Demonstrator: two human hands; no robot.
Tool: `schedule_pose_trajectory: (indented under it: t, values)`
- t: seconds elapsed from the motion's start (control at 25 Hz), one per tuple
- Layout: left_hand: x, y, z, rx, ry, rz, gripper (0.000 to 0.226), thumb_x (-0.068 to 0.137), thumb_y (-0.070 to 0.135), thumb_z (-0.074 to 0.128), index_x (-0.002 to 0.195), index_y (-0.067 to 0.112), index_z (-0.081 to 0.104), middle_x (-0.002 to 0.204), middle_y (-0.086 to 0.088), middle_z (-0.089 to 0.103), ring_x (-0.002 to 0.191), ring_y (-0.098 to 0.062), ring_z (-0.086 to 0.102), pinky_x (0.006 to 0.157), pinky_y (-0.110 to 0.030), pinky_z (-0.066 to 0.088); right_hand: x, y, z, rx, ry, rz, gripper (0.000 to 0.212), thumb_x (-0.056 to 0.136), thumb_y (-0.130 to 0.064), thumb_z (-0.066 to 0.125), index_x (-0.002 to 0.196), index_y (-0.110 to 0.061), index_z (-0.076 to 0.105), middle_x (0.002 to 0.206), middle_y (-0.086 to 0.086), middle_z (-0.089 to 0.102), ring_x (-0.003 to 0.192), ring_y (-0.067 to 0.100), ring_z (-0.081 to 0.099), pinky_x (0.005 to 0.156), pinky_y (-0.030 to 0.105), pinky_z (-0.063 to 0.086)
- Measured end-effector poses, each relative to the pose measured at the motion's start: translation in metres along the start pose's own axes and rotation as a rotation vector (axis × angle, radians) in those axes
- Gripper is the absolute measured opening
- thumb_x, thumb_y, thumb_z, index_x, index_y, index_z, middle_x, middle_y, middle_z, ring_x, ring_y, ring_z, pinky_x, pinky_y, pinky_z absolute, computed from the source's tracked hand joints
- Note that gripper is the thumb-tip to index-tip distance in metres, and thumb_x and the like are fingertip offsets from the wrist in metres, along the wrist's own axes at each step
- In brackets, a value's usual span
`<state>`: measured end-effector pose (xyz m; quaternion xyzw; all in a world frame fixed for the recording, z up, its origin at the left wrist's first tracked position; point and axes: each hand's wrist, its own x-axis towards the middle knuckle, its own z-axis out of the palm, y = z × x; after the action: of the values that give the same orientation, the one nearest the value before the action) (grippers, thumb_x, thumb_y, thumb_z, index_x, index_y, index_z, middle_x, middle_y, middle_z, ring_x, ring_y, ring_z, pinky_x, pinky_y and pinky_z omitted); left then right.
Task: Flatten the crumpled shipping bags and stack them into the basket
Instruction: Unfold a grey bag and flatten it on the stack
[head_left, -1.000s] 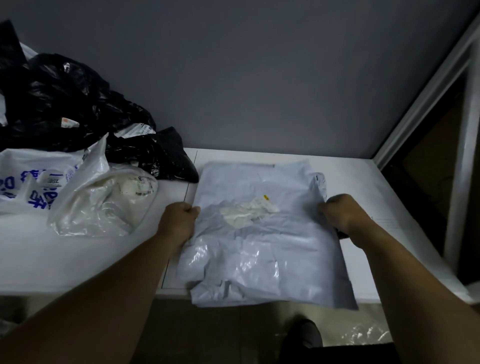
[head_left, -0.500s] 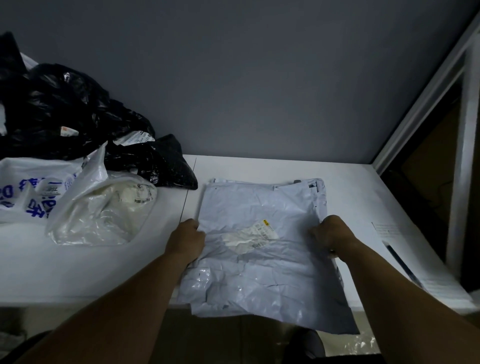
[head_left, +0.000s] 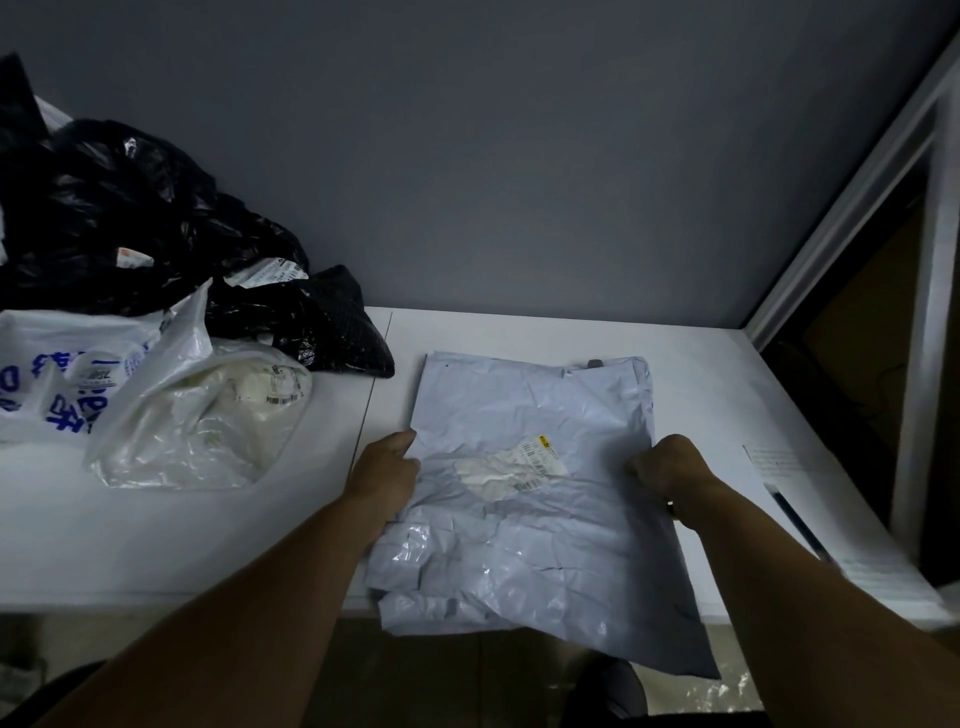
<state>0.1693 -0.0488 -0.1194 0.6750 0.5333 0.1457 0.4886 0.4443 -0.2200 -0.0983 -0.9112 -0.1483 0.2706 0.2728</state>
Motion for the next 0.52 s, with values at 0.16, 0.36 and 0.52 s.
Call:
schedule_pose_trajectory:
  t: [0.16, 0.36, 0.52]
  values:
    - [-0.003, -0.002, 0.007, 0.023, 0.062, 0.011, 0.047, 0.095, 0.000, 0.048, 0.141, 0.009, 0.047, 0.133, -0.010, 0.056, 0.108, -0.024, 0.057, 0.092, -0.026, 0.044, 0.001, -0.013, -0.004, 0.007, 0.072, -0.035, 0.015, 0.083, -0.004, 0.065, 0.093, 0.006, 0.059, 0.085, 0.017, 0.060, 0.075, 0.032, 0.058, 0.065, 0.036, 0.047]
    - [-0.004, 0.000, 0.013, -0.036, 0.117, -0.094, 0.047, 0.094, -0.007, 0.040, 0.139, 0.004, 0.041, 0.129, -0.015, 0.054, 0.102, -0.024, 0.053, 0.085, -0.025, 0.039, 0.005, -0.022, 0.004, 0.023, 0.079, -0.057, 0.017, 0.088, -0.009, 0.060, 0.099, 0.004, 0.058, 0.095, 0.020, 0.061, 0.091, 0.039, 0.062, 0.073, 0.037, 0.047]
    - [-0.005, 0.000, 0.018, -0.015, 0.109, -0.124, 0.043, 0.093, -0.007, 0.039, 0.135, 0.004, 0.045, 0.125, -0.014, 0.056, 0.097, -0.021, 0.051, 0.081, -0.026, 0.039, 0.005, -0.017, 0.013, -0.030, 0.057, -0.024, 0.035, 0.096, -0.020, 0.057, 0.119, 0.006, 0.057, 0.116, 0.023, 0.061, 0.111, 0.042, 0.060, 0.094, 0.046, 0.051]
